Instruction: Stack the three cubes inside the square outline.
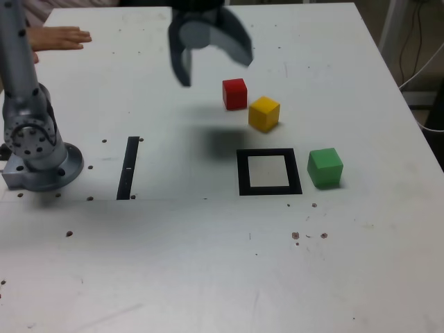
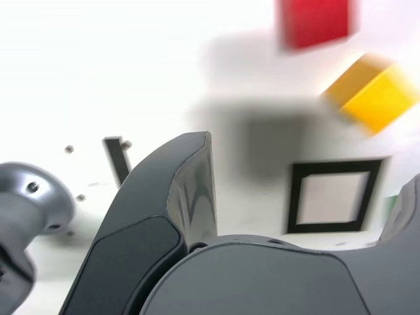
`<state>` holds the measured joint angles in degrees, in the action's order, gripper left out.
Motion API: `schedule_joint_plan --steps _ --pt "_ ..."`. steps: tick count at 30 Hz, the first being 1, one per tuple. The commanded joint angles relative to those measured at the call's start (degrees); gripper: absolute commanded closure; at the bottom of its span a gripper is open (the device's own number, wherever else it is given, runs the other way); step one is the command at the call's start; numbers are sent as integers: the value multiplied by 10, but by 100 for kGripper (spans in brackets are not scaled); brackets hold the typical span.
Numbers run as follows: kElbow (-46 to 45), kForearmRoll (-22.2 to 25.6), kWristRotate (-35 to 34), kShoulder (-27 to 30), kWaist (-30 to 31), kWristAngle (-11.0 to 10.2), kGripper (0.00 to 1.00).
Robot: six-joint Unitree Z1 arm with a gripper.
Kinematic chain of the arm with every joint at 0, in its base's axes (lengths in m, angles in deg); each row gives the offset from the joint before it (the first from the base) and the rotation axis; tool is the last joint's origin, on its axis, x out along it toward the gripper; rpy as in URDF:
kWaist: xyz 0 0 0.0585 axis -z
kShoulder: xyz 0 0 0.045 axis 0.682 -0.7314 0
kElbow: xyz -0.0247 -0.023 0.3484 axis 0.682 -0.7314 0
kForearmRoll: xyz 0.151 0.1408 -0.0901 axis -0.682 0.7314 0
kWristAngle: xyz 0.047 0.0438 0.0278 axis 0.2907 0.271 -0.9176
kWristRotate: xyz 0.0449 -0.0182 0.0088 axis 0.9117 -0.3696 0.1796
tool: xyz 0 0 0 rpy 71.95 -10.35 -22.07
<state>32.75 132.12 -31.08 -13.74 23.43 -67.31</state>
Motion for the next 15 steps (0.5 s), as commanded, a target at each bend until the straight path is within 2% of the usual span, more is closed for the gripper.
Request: schedule_joint_plan --steps 1,8,15 --pt "22 2 5 -22 -19 1 2" --pt "46 -4 13 -78 -62 2 2" --pt "25 -31 13 -102 -81 0 2"
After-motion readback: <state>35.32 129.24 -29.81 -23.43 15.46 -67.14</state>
